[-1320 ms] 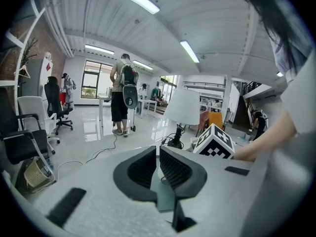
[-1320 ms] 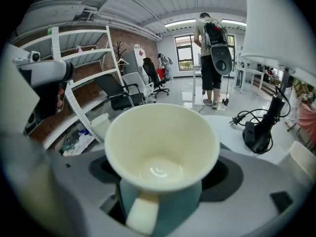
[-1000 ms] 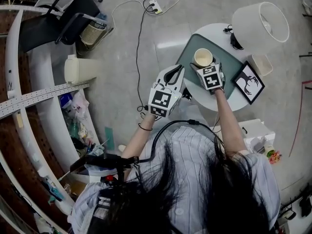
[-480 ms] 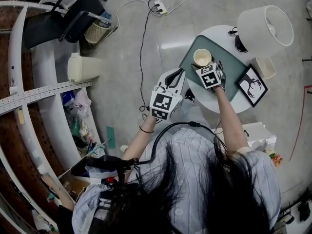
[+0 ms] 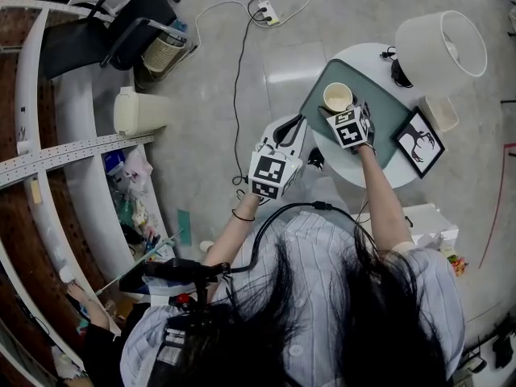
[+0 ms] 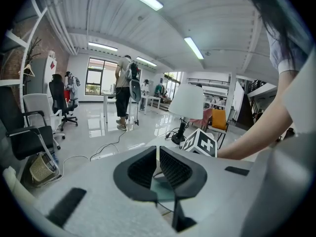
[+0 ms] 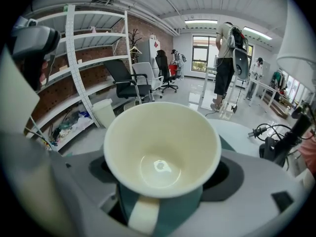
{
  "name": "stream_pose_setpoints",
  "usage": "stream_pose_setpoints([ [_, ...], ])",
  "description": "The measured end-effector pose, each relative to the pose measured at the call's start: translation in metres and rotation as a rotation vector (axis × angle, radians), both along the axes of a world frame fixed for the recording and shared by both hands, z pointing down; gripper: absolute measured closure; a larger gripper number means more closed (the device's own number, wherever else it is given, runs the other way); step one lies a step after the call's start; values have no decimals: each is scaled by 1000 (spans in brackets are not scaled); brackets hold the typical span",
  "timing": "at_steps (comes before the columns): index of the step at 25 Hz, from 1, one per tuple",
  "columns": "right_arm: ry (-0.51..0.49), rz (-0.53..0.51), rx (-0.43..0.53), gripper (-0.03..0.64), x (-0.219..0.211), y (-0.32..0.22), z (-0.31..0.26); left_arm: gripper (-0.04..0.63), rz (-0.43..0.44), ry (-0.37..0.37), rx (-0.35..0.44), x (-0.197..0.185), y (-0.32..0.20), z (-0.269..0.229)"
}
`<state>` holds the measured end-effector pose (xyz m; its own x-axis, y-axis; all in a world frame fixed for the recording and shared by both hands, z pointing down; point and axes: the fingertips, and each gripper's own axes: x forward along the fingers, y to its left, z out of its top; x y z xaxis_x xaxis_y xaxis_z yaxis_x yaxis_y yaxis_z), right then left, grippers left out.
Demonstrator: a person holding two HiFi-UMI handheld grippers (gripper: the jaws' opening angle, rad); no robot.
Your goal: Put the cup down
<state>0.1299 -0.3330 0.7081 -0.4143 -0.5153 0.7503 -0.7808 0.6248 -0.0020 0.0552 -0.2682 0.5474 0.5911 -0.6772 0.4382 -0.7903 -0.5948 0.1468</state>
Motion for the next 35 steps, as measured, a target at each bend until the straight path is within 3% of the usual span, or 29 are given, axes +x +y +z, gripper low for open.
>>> stream_pose_setpoints([
  [5,28,-8,7,196,0,4,4,577,-2,-4,1,-2,2,-2],
  [24,8,143,-38,196,17,20,2,577,28,2,14,-6,18,-5],
  [31,-64,261,-83,198,26,48,-1,577,42,4,29,-11,22,-13],
  [35,-82,344,-61,198,35,61,-9,577,69,15,39,-10,27,-15],
])
